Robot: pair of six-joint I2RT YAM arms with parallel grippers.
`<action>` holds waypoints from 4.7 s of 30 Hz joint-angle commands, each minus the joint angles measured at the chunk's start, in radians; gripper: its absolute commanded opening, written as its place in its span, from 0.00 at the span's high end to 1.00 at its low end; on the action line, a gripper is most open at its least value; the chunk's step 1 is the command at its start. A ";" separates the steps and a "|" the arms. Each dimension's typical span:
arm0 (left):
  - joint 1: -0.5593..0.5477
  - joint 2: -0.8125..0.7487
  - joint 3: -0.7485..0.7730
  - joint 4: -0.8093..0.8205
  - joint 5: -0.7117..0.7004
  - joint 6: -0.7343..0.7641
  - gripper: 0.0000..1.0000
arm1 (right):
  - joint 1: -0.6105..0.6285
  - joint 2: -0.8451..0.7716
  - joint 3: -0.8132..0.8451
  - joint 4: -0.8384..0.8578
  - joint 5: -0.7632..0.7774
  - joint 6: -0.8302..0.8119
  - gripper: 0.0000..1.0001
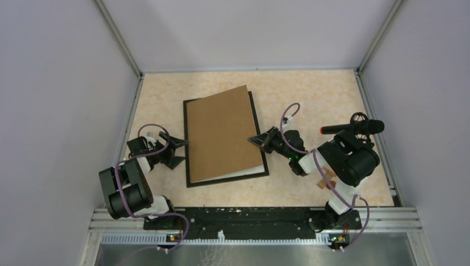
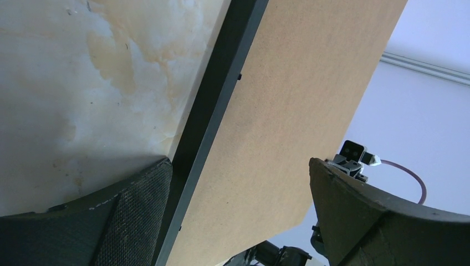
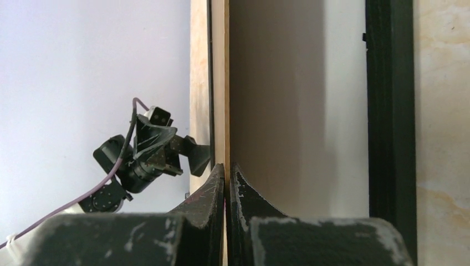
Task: Put the photo into the frame
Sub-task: Move the photo frame item to the photo frame, then install the photo frame at the center of the board.
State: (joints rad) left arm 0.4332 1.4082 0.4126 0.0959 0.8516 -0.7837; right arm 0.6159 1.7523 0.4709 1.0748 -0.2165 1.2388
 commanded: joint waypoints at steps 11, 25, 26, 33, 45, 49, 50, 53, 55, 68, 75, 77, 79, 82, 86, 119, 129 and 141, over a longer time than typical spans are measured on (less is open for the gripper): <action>-0.002 0.022 -0.052 -0.104 -0.057 0.039 0.01 | 0.072 -0.066 0.196 -0.562 0.065 -0.397 1.00; -0.001 0.006 -0.035 -0.115 -0.072 0.070 0.01 | 0.130 0.035 0.453 -0.967 0.176 -0.606 0.89; -0.001 0.008 -0.035 -0.114 -0.071 0.070 0.01 | 0.130 0.043 0.470 -0.989 0.185 -0.616 0.89; 0.001 0.023 -0.034 -0.108 -0.071 0.081 0.01 | 0.151 0.113 0.597 -1.150 0.290 -0.670 0.67; 0.002 0.029 -0.022 -0.119 -0.087 0.109 0.01 | 0.203 0.182 0.861 -1.470 0.528 -0.792 0.11; 0.001 0.013 -0.015 -0.135 -0.108 0.120 0.01 | 0.201 0.134 0.852 -1.497 0.493 -0.796 0.08; 0.001 0.008 -0.011 -0.140 -0.112 0.124 0.01 | 0.199 0.116 0.839 -1.486 0.474 -0.794 0.08; 0.001 -0.007 0.001 -0.162 -0.127 0.141 0.01 | 0.163 0.060 0.788 -1.428 0.326 -0.774 0.08; 0.001 -0.019 0.011 -0.179 -0.135 0.154 0.01 | 0.110 0.020 0.733 -1.348 0.179 -0.753 0.07; -0.001 -0.123 0.058 -0.246 -0.229 0.215 0.01 | 0.031 -0.069 0.690 -1.271 0.121 -0.772 0.09; -0.004 -0.082 0.065 -0.247 -0.207 0.217 0.01 | 0.029 -0.018 0.671 -1.267 0.119 -0.752 0.17; -0.009 -0.075 0.072 -0.247 -0.206 0.219 0.01 | 0.025 -0.008 0.657 -1.256 0.116 -0.750 0.20; -0.013 -0.071 0.074 -0.245 -0.209 0.220 0.02 | 0.017 0.001 0.645 -1.242 0.106 -0.746 0.22; -0.021 -0.066 0.078 -0.239 -0.209 0.221 0.02 | 0.003 0.021 0.634 -1.224 0.084 -0.738 0.24; -0.030 -0.042 0.084 -0.235 -0.207 0.224 0.02 | -0.007 0.047 0.612 -1.163 0.026 -0.726 0.27; -0.039 0.004 0.111 -0.221 -0.227 0.217 0.02 | -0.011 0.066 0.616 -1.102 -0.042 -0.735 0.47; -0.045 0.037 0.117 -0.215 -0.225 0.220 0.02 | -0.007 0.053 0.571 -0.863 -0.210 -0.733 0.62; -0.047 0.037 0.117 -0.221 -0.228 0.225 0.02 | 0.066 -0.010 0.589 -0.868 -0.156 -0.793 0.68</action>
State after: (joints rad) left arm 0.3985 1.4059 0.5484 -0.1036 0.6952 -0.5991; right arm 0.5983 1.7763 1.0264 0.1043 -0.2970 0.4545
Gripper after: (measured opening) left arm 0.978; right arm 0.328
